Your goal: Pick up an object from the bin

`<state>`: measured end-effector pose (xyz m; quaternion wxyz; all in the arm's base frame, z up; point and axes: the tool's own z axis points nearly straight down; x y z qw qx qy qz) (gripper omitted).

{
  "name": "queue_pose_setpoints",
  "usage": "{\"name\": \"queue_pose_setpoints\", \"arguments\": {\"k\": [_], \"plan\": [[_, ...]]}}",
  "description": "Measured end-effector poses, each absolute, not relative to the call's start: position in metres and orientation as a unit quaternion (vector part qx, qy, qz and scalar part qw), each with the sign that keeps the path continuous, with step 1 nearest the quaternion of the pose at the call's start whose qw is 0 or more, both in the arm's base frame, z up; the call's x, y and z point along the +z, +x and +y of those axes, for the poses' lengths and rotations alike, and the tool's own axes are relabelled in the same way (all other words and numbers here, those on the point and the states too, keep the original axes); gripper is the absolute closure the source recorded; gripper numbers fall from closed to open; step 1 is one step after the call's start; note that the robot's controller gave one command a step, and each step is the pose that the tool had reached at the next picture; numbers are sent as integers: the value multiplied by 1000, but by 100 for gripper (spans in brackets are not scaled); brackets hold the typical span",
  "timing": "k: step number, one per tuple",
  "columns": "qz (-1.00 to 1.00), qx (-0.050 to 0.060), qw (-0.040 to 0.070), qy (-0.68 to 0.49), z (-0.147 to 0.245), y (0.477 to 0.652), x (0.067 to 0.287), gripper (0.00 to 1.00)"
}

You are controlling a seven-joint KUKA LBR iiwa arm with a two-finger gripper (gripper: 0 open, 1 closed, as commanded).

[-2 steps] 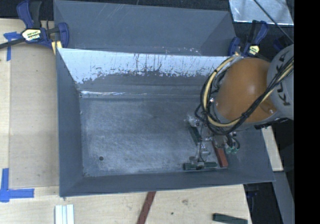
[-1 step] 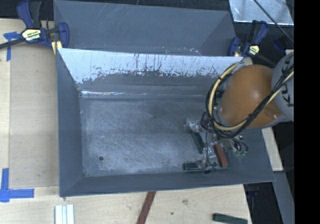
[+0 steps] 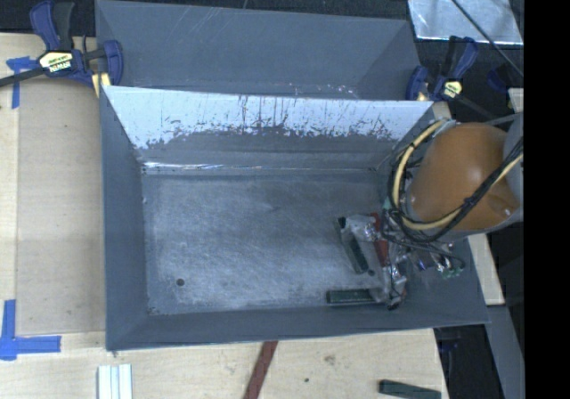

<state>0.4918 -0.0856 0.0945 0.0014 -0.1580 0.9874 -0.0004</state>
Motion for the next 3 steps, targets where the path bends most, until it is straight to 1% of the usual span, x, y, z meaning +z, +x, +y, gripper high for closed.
{"name": "queue_pose_setpoints", "arguments": {"k": [1, 2, 3], "plan": [[982, -2, 4, -188, -96, 489, 83, 0], [934, 1, 0, -357, -119, 501, 126, 0], [925, -5, 7, -380, -139, 504, 141, 0]]}}
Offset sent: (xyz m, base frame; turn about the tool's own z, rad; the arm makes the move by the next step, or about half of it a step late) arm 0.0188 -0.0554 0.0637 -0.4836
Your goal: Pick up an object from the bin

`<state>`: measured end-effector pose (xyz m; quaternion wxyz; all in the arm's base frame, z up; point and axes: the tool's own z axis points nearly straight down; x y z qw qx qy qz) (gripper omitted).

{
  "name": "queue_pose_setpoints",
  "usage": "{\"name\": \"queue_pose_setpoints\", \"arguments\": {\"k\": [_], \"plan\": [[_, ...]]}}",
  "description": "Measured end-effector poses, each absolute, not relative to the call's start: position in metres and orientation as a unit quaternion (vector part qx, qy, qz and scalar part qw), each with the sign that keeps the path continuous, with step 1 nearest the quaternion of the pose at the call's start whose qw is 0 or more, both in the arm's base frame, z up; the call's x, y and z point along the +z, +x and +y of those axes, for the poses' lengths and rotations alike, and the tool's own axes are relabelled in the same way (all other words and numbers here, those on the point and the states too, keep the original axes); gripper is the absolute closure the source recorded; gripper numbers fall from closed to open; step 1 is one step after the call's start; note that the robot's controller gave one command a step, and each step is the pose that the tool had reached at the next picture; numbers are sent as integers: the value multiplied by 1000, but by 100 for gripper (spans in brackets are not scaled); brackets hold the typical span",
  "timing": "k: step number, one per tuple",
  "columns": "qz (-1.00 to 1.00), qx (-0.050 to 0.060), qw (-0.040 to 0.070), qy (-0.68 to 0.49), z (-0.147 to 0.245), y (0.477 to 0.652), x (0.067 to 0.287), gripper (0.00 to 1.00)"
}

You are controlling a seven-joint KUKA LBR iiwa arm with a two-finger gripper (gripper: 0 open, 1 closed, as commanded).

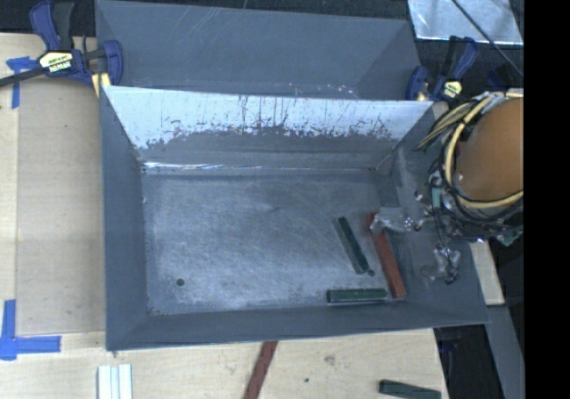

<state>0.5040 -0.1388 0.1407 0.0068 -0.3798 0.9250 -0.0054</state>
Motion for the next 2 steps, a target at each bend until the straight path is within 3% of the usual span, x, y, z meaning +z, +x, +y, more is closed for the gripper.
{"name": "queue_pose_setpoints", "arguments": {"k": [1, 2], "plan": [[891, -1, 2, -455, -123, 546, 99, 0], [807, -1, 12, -590, -143, 522, 76, 100]]}}
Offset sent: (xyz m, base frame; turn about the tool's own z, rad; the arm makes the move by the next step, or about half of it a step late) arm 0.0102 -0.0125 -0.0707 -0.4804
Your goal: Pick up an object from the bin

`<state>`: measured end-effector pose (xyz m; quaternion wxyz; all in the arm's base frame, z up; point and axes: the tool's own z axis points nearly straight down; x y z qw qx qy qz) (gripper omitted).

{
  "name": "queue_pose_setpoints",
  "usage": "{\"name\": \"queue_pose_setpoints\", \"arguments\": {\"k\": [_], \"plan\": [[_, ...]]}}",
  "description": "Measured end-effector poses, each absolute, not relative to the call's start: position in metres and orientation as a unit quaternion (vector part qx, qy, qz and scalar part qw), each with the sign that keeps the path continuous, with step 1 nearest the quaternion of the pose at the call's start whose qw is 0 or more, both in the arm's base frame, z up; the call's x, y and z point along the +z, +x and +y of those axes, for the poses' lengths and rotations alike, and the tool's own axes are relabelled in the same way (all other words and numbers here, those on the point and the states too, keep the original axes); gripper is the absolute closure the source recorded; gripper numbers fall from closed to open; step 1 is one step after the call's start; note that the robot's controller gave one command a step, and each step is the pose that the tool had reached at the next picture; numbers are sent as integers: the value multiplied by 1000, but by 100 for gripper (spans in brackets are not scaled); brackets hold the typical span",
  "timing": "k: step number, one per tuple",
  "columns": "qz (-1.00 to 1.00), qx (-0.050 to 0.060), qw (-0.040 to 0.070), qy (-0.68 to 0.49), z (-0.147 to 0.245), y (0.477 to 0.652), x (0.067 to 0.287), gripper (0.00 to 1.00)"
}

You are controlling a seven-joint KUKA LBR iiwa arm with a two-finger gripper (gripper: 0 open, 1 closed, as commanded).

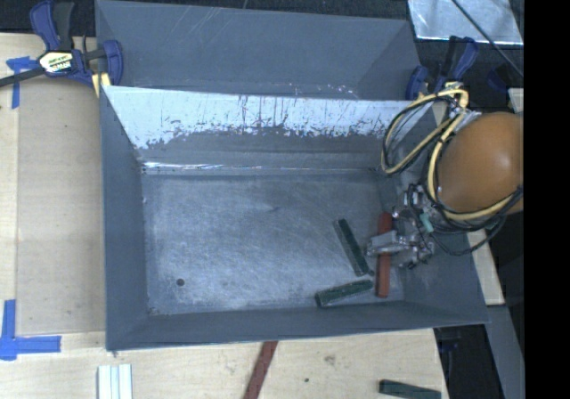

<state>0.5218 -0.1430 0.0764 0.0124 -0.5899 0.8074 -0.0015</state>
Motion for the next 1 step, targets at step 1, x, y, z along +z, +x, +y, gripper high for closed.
{"name": "queue_pose_setpoints", "arguments": {"k": [1], "plan": [[807, -1, 12, -590, -143, 522, 76, 100]]}}
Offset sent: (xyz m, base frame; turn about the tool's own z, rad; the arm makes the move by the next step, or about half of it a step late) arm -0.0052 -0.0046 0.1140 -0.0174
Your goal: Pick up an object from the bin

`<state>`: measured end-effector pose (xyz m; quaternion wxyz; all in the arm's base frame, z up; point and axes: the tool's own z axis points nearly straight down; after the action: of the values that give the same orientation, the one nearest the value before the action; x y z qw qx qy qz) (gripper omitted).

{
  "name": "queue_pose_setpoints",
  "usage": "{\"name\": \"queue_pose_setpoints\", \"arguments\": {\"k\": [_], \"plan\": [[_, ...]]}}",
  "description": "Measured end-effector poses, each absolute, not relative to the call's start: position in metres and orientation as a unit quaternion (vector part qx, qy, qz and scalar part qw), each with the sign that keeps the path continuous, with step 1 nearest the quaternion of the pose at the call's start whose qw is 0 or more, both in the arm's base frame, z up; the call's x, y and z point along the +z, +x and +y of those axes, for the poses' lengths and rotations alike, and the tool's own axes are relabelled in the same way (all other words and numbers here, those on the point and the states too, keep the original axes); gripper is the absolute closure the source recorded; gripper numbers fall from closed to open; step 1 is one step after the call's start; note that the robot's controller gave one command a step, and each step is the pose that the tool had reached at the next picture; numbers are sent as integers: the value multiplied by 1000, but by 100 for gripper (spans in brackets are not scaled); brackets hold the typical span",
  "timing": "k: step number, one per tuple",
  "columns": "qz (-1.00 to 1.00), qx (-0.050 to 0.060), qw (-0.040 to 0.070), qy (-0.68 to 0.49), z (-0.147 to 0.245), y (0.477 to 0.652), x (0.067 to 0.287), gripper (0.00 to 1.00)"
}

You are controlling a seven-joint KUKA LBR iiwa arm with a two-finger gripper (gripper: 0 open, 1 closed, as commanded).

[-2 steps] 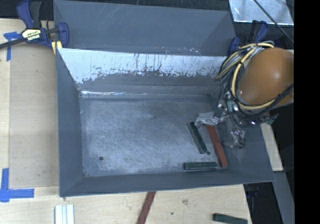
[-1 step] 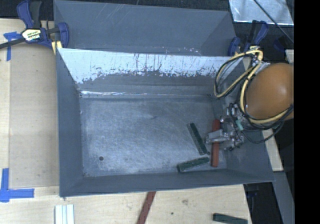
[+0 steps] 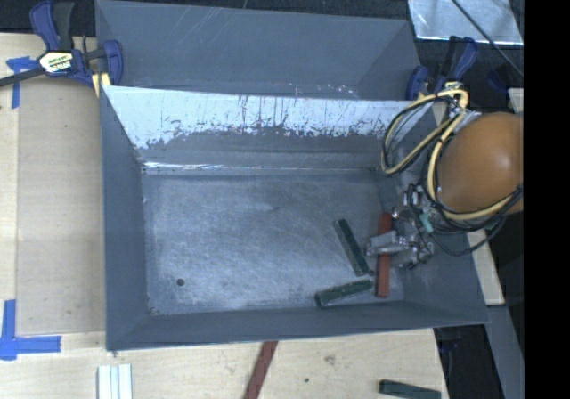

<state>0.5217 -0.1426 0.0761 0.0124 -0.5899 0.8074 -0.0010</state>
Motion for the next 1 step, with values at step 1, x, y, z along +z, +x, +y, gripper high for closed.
{"name": "queue_pose_setpoints", "arguments": {"k": [1], "plan": [[805, 3, 0, -593, -147, 515, 123, 100]]}}
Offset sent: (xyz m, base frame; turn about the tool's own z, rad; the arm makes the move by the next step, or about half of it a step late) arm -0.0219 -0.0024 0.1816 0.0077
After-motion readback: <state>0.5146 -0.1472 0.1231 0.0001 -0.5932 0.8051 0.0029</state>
